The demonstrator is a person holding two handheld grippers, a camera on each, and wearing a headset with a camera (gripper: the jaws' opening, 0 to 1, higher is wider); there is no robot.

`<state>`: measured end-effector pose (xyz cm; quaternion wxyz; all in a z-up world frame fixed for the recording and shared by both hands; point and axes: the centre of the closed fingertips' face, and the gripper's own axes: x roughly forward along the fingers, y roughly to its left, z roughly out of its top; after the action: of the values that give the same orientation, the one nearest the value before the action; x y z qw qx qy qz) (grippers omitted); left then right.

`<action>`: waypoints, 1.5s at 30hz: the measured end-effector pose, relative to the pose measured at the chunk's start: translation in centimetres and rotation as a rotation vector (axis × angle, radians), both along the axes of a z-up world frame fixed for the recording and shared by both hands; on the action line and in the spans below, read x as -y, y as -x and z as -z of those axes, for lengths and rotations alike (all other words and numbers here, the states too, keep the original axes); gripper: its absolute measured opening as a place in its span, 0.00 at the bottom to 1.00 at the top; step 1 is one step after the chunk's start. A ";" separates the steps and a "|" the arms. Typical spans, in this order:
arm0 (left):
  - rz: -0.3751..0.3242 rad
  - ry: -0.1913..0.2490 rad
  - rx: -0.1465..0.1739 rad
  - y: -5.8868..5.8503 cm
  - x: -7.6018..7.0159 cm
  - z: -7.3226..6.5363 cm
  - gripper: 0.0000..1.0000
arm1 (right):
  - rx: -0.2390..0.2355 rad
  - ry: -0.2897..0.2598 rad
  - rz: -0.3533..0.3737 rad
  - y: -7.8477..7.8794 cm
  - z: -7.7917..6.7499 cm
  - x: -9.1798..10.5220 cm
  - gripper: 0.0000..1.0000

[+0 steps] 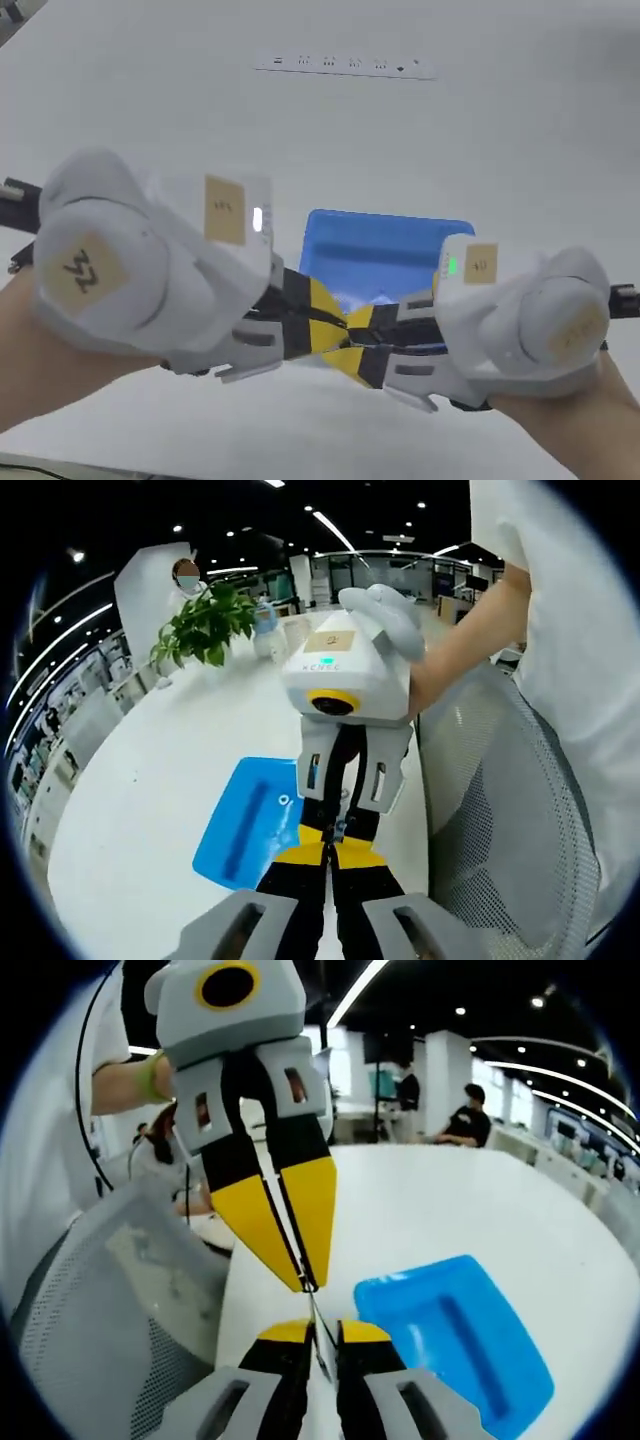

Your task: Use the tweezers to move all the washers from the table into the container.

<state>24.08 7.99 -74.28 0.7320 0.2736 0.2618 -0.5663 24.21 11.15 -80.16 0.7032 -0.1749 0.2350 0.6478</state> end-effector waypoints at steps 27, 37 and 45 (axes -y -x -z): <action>0.057 -0.018 -0.140 1.6 1.0 0.8 0.00 | -0.102 0.147 0.012 2.1 2.4 2.1 0.08; 0.084 -0.020 -0.108 1.8 1.2 0.9 0.00 | 0.023 0.213 -0.157 2.4 2.5 1.1 0.05; -0.305 0.239 -0.108 0.8 -0.1 -0.1 0.34 | -0.103 0.106 -0.025 1.8 2.3 1.1 0.02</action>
<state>23.30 8.11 -74.20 0.8214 0.1113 0.2699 -0.4899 22.39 10.08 -82.41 0.6719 -0.1811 0.3028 0.6513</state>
